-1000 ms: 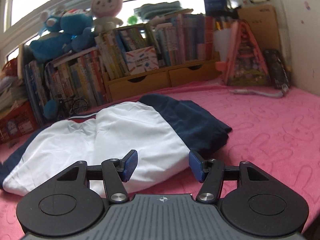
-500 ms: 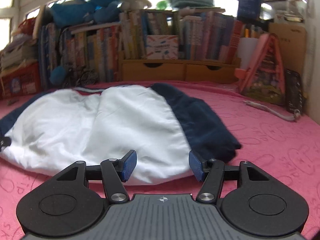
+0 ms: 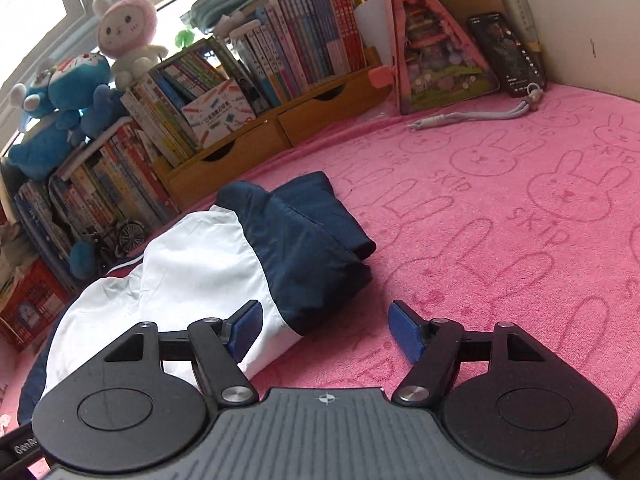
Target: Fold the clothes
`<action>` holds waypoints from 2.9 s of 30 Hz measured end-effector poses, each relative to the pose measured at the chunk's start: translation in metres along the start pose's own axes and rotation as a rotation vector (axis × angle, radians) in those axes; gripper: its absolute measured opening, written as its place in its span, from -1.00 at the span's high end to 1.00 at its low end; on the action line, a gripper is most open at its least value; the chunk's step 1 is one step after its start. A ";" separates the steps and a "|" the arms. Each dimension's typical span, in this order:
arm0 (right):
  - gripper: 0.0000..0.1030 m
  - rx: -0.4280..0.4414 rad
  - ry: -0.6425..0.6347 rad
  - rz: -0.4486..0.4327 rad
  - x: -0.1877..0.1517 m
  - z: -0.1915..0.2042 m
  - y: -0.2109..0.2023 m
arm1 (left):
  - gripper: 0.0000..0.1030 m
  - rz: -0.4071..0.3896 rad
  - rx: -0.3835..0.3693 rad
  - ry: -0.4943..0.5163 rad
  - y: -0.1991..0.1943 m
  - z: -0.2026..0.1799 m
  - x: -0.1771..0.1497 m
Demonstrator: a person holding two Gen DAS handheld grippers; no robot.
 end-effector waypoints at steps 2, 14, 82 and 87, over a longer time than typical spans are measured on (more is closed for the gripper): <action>-0.37 0.008 0.006 0.001 0.002 0.002 0.006 | 0.08 -0.013 0.052 0.023 0.004 0.000 -0.003; -0.50 0.064 0.047 0.031 0.028 0.010 0.060 | 0.07 -0.053 0.073 0.038 0.006 0.002 -0.008; 0.13 0.073 -0.665 0.127 -0.114 0.209 0.053 | -0.37 -0.047 -0.003 -0.430 0.029 0.150 0.042; 0.28 0.078 -0.672 0.118 -0.115 0.212 0.051 | -0.23 -0.040 0.009 -0.417 0.031 0.151 0.039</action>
Point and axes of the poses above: each gripper's, at about its wrist camera, not at the fingertips, and y roughly the way its jaws point, z to its left, x to its top, the point moved 8 cm from there along y, roughly the way its jaws point, and after that the axes turned 10 degrees about x, right-handed, at the moved point
